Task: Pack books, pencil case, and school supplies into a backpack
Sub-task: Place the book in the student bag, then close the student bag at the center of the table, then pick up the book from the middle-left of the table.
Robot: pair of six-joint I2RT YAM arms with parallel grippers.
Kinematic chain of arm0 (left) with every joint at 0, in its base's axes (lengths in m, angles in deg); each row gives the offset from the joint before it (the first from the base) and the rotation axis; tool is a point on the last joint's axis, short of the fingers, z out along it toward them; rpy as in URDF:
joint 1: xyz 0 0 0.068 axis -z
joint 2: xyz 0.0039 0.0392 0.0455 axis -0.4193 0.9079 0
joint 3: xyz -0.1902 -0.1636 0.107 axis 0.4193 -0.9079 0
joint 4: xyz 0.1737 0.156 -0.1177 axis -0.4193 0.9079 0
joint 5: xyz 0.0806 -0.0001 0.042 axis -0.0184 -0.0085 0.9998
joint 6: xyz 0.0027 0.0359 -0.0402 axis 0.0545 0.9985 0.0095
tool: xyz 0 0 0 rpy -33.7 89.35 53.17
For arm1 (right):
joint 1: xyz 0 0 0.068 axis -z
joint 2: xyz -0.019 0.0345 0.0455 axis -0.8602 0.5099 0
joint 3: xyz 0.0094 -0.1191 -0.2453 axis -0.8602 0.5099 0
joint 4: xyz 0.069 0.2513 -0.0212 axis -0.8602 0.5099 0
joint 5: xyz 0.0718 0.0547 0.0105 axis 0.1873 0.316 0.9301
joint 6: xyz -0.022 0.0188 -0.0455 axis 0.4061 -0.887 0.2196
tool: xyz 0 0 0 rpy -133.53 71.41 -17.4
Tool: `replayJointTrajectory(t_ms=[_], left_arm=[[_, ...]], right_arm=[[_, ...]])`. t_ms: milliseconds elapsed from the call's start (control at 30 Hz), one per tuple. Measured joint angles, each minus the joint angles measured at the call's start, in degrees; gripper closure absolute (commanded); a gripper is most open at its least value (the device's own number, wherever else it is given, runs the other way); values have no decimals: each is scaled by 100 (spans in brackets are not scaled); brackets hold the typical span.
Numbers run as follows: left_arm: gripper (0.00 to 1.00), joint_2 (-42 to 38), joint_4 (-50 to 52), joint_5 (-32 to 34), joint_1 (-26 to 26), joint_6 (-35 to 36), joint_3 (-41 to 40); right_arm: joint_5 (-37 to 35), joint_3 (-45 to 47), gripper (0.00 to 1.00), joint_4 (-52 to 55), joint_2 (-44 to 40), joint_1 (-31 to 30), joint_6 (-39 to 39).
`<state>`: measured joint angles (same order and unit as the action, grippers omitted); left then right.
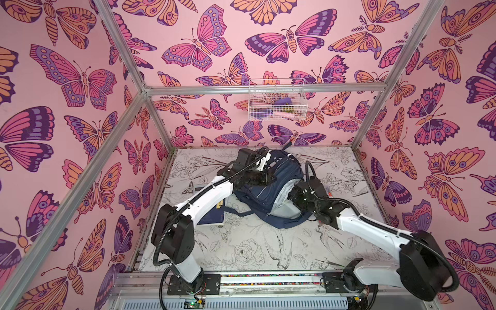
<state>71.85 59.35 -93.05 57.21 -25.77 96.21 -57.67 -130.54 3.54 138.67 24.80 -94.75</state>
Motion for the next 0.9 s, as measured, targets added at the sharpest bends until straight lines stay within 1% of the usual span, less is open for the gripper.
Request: replayJointTrajectory(t_ms=[100, 233, 333, 400, 433, 500, 533, 567, 633, 733, 900], left_arm=[[100, 0, -26, -15, -11, 24, -166], [100, -7, -39, -13, -22, 68, -363], [100, -9, -101, -57, -22, 76, -479], [100, -9, -173, -140, -24, 55, -542], [91, -9, -201, -162, -24, 42, -573], [67, -48, -275, -195, -26, 4, -688], [57, -111, -315, -201, -28, -70, -776], [51, -208, -330, -162, -31, -140, -879], [44, -509, -330, -22, -70, -284, -1113], [36, -1123, -302, 343, -291, -522, -1423], [26, -2232, 7, 1200, -1126, -953, -1965]], right_arm=[[-286, -210, 24, 981, -660, 85, 240], [-562, -422, 30, 2122, -1447, 155, 568], [-560, -599, 32, 2712, -1810, 155, 857], [-382, -820, 32, 2942, -1864, 155, 1102], [-262, -890, 32, 2953, -1845, 155, 1163], [9, -1073, 31, 2924, -1694, 120, 1303], [157, -1178, 30, 2876, -1547, 46, 1373], [258, -1268, 30, 2839, -1405, -39, 1423], [444, -1502, 29, 2699, -1005, -313, 1528], [741, -1845, 28, 2334, -356, -717, 1611], [1244, -2361, 27, 1759, 627, -1091, 1620]])
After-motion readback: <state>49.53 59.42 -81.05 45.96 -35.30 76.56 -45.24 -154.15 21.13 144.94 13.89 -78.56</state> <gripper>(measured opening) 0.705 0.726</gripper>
